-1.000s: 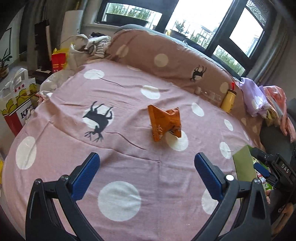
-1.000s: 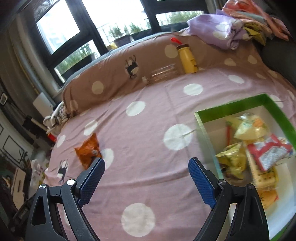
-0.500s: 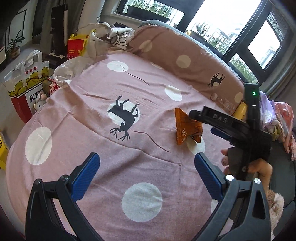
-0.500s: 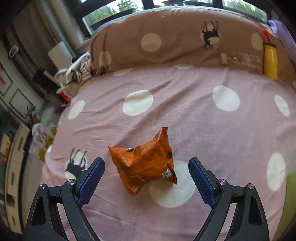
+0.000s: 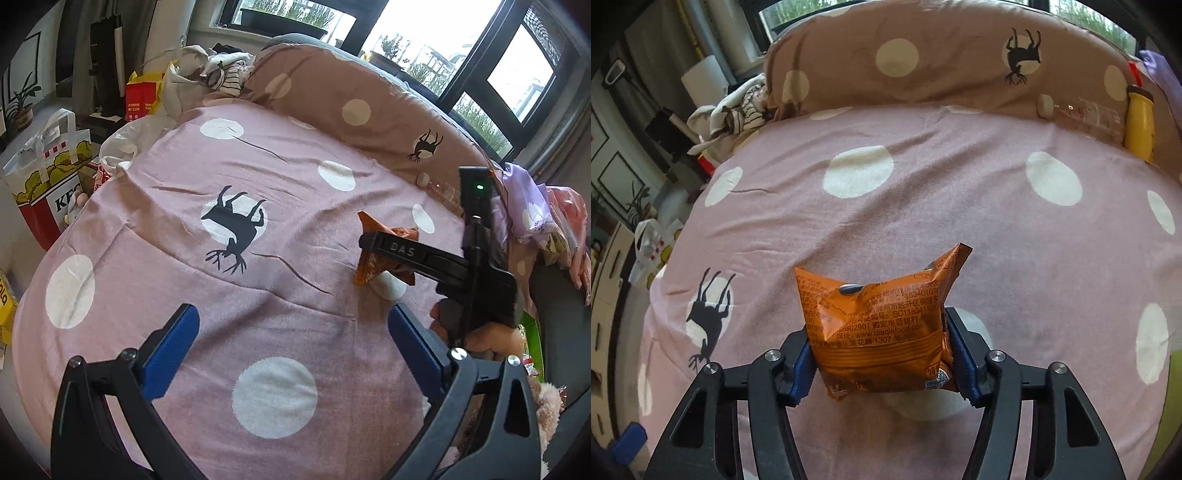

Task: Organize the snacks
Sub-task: 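Move the right tool to the orange bag and grasp it, then lift the orange bag and carry it over the box with the right tool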

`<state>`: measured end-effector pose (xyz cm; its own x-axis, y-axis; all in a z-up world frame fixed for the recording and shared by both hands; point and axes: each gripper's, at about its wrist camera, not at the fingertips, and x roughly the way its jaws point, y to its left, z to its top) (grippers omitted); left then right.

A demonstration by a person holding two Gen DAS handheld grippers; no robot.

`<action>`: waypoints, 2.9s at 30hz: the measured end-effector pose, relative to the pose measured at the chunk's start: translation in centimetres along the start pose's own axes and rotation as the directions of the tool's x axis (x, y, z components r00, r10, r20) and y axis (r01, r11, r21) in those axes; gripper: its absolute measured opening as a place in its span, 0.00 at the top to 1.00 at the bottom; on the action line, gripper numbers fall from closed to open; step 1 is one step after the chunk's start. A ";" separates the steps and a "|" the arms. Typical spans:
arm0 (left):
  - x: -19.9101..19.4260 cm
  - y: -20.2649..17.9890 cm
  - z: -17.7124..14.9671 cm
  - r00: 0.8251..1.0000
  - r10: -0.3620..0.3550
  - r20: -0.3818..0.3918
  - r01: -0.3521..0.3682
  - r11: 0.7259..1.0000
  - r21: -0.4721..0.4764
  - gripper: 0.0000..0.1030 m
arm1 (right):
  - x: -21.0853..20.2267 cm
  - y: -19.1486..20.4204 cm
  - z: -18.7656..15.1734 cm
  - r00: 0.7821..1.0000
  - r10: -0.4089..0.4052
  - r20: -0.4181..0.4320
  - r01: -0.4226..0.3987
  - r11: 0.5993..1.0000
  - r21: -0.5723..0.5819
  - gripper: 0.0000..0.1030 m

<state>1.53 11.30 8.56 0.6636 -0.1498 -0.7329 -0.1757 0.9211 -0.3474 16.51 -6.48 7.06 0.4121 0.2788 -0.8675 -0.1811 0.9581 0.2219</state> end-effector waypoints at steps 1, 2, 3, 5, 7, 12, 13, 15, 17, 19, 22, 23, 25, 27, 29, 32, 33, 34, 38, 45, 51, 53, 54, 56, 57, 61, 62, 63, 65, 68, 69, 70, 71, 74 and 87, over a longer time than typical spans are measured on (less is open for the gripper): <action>0.0 -0.1 -0.1 1.000 -0.003 -0.001 0.003 1.000 0.004 0.01 | -1.1 -0.5 -0.6 1.000 0.026 -0.005 -0.026 0.999 0.026 0.39; 0.0 -0.3 -0.2 1.000 -0.007 -0.003 0.007 1.000 0.009 0.01 | -2.4 -1.2 -1.4 0.999 0.042 -0.012 -0.041 0.997 0.060 0.39; 0.1 -0.5 -0.2 1.000 -0.011 -0.006 0.011 1.000 0.012 0.01 | -3.4 -1.8 -2.2 0.999 0.048 -0.020 -0.046 0.996 0.080 0.39; 0.4 -0.9 -0.4 1.000 -0.018 -0.018 0.019 1.000 0.016 0.01 | -5.6 -2.9 -4.0 0.998 0.050 -0.036 -0.046 0.992 0.116 0.39; 0.6 -1.3 -0.6 0.999 -0.020 -0.030 0.021 1.000 0.023 0.01 | -7.4 -4.2 -6.2 0.997 0.051 -0.065 -0.040 0.987 0.158 0.38; 1.0 -2.4 -1.1 0.996 -0.068 -0.059 0.070 0.997 0.033 0.01 | -8.2 -6.4 -11.2 0.982 0.112 -0.153 -0.068 0.961 0.267 0.37; 1.1 -2.6 -1.3 0.995 -0.071 -0.066 0.074 0.997 0.037 0.01 | -8.2 -6.7 -11.9 0.980 0.118 -0.159 -0.071 0.959 0.273 0.37; 1.2 -3.2 -1.6 0.994 -0.074 -0.078 0.078 0.996 0.051 0.01 | -8.3 -7.1 -12.8 0.982 0.110 -0.153 -0.063 0.957 0.283 0.35; 1.4 -3.9 -2.0 0.992 -0.085 -0.093 0.091 0.994 0.058 0.01 | -8.3 -7.5 -13.1 0.987 0.063 -0.149 -0.020 0.961 0.275 0.32; 1.5 -4.6 -2.4 0.988 -0.110 -0.112 0.117 0.991 0.064 0.01 | -8.4 -7.8 -12.8 0.988 0.080 -0.136 -0.041 0.963 0.267 0.32; 1.8 -5.7 -3.0 0.982 -0.129 -0.135 0.140 0.987 0.078 0.01 | -9.3 -8.6 -12.6 0.989 0.114 -0.092 -0.084 0.955 0.283 0.20; 1.8 -6.0 -3.3 0.982 -0.130 -0.141 0.143 0.986 0.086 0.01 | -9.8 -8.8 -12.5 0.990 0.119 -0.072 -0.094 0.955 0.282 0.20; 1.9 -6.8 -3.9 0.977 -0.138 -0.162 0.156 0.982 0.103 0.01 | -10.8 -9.4 -12.4 0.991 0.131 -0.033 -0.117 0.953 0.280 0.19; 2.0 -7.5 -4.4 0.968 -0.162 -0.190 0.186 0.976 0.113 0.01 | -11.9 -10.2 -12.3 0.990 0.139 0.012 -0.136 0.946 0.294 0.19; 2.3 -8.5 -5.0 0.947 -0.213 -0.241 0.249 0.960 0.130 0.01 | -12.7 -11.0 -12.3 0.987 0.151 0.052 -0.160 0.936 0.313 0.19; 2.7 -9.8 -6.1 0.909 -0.280 -0.310 0.334 0.933 0.137 0.01 | -13.3 -12.0 -12.5 0.979 0.186 0.081 -0.202 0.918 0.340 0.19; 2.8 -10.2 -6.5 0.899 -0.290 -0.330 0.351 0.925 0.143 0.01 | -13.3 -12.2 -12.6 0.975 0.205 0.089 -0.223 0.911 0.348 0.19; 3.0 -10.7 -6.9 0.889 -0.296 -0.349 0.365 0.918 0.152 0.01 | -13.2 -12.4 -12.6 0.971 0.221 0.093 -0.240 0.904 0.354 0.19; 3.8 -12.0 -8.3 0.880 -0.276 -0.387 0.368 0.911 0.188 0.02 | -12.5 -12.2 -12.8 0.959 0.270 0.081 -0.281 0.892 0.353 0.19; 5.8 -12.7 -9.5 0.838 -0.329 -0.435 0.429 0.890 0.154 0.10 | -9.8 -11.2 -12.9 0.956 0.292 0.013 -0.278 0.893 0.355 0.26; 6.2 -13.6 -10.3 0.857 -0.311 -0.411 0.422 0.882 0.212 0.32 | -8.1 -11.3 -13.4 0.941 0.339 -0.016 -0.306 0.869 0.389 0.40; 5.9 -13.7 -10.2 0.855 -0.326 -0.405 0.434 0.876 0.210 0.36 | -8.6 -11.4 -13.4 0.939 0.345 -0.002 -0.317 0.867 0.385 0.40; 5.7 -13.7 -10.2 0.848 -0.343 -0.405 0.448 0.872 0.199 0.40 | -8.9 -11.3 -13.4 0.937 0.349 0.004 -0.324 0.867 0.379 0.40; 4.8 -14.3 -10.0 0.859 -0.345 -0.377 0.446 0.867 0.223 0.40 | -10.1 -11.3 -13.3 0.936 0.351 0.036 -0.339 0.868 0.363 0.40; 4.2 -14.6 -9.9 0.868 -0.343 -0.358 0.442 0.863 0.243 0.40 | -10.7 -11.2 -13.2 0.934 0.352 0.054 -0.348 0.869 0.352 0.40; 1.6 -16.7 -9.3 0.884 -0.372 -0.283 0.451 0.837 0.309 0.40 | -14.4 -11.5 -12.7 0.929 0.340 0.146 -0.369 0.876 0.310 0.40; 1.0 -17.5 -9.2 0.886 -0.378 -0.269 0.454 0.829 0.327 0.40 | -15.3 -11.8 -12.6 0.927 0.335 0.170 -0.373 0.877 0.303 0.40; 0.6 -18.1 -9.1 0.887 -0.383 -0.258 0.454 0.821 0.345 0.40 | -16.2 -12.1 -12.5 0.923 0.330 0.196 -0.377 0.877 0.298 0.40; -0.4 -19.9 -9.1 0.892 -0.389 -0.231 0.452 0.797 0.400 0.40 | -17.9 -13.1 -12.5 0.916 0.322 0.241 -0.384 0.876 0.292 0.40; -1.1 -22.6 -9.3 0.883 -0.415 -0.220 0.470 0.758 0.453 0.40 | -20.3 -15.1 -12.9 0.905 0.299 0.303 -0.390 0.870 0.303 0.40; -1.1 -23.3 -9.2 0.876 -0.427 -0.225 0.482 0.746 0.460 0.40 | -21.0 -15.8 -13.0 0.904 0.280 0.324 -0.380 0.873 0.306 0.40; -1.1 -24.2 -9.3 0.866 -0.442 -0.232 0.498 0.732 0.466 0.40 | -21.7 -16.5 -13.2 0.903 0.260 0.342 -0.370 0.875 0.311 0.40; -1.1 -25.2 -9.5 0.857 -0.456 -0.241 0.514 0.715 0.474 0.40 | -22.3 -17.2 -13.4 0.902 0.243 0.357 -0.362 0.876 0.320 0.40; -0.9 -27.7 -10.2 0.837 -0.478 -0.265 0.543 0.667 0.510 0.40 | -23.7 -19.6 -14.2 0.899 0.199 0.391 -0.346 0.868 0.356 0.40; 2.2 -35.7 -13.6 0.762 -0.479 -0.435 0.647 0.560 0.518 0.40 | -24.9 -27.2 -16.7 0.922 0.066 0.383 -0.284 0.788 0.546 0.40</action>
<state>-0.59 -26.77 11.35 0.2735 -0.7117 -0.6471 0.7074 0.6047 -0.3660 -3.76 -40.61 15.19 0.7094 0.3457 -0.6142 0.2279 0.7121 0.6640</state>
